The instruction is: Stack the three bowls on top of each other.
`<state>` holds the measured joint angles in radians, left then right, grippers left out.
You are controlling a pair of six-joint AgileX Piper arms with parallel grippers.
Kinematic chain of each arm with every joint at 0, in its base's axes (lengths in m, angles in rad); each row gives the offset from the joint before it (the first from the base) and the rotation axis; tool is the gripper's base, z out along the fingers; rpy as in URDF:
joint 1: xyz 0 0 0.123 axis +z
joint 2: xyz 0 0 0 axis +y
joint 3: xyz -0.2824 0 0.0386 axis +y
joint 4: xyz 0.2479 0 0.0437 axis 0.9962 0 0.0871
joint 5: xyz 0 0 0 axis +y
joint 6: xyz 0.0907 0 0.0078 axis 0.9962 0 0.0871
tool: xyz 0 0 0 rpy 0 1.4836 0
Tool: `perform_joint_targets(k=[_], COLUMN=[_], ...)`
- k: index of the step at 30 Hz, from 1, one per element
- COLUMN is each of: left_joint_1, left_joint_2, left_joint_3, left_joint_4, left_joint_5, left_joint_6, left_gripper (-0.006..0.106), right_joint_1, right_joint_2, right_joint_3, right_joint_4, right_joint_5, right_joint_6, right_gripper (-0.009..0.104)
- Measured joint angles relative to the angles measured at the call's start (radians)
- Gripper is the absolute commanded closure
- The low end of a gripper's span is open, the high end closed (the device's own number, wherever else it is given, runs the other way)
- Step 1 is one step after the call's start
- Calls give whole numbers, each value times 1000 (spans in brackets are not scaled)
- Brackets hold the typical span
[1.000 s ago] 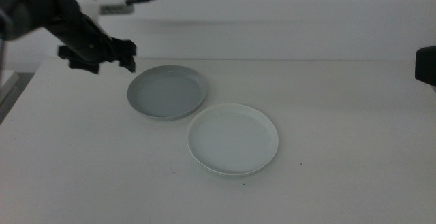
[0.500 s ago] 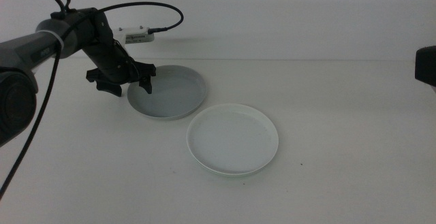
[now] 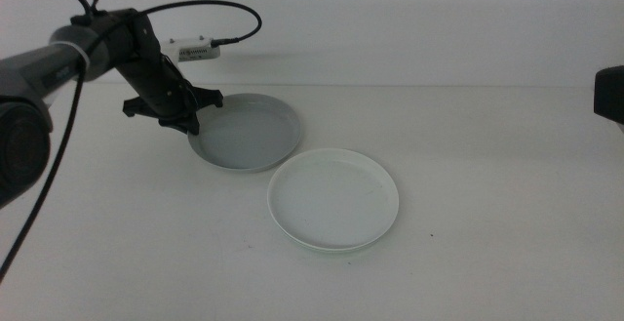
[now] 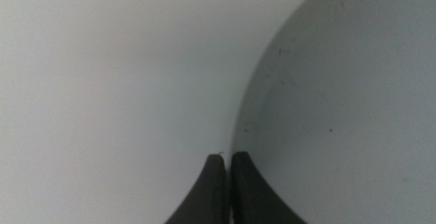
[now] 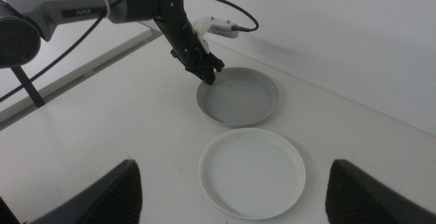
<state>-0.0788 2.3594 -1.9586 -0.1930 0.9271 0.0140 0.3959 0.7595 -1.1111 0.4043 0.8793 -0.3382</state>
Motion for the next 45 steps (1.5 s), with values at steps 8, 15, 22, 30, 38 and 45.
perform_joint_targets(k=[8,15,22,30,38,45], left_joint_1=[0,-159,-274,-334,-338,-329], left_joint_2=[-263,-536,-541,-460,-422,-424], left_joint_3=[18,390,642,659,659,659], left_joint_4=[-1,-3,-67,-111,-115,-115], left_joint_5=[100,-77,-275,-365,-379,-376], left_joint_6=[28,-42,-69,-66,-64,-39], left_gripper=[102,102,102,102,94,35], right_joint_1=[0,0,0,0,0,0], right_joint_2=[0,0,0,0,0,0], right_joint_3=[0,0,0,0,0,0], right_joint_4=[0,0,0,0,0,0], right_joint_5=[0,0,0,0,0,0], right_joint_6=[0,0,0,0,0,0], right_gripper=[8,8,8,8,8,8])
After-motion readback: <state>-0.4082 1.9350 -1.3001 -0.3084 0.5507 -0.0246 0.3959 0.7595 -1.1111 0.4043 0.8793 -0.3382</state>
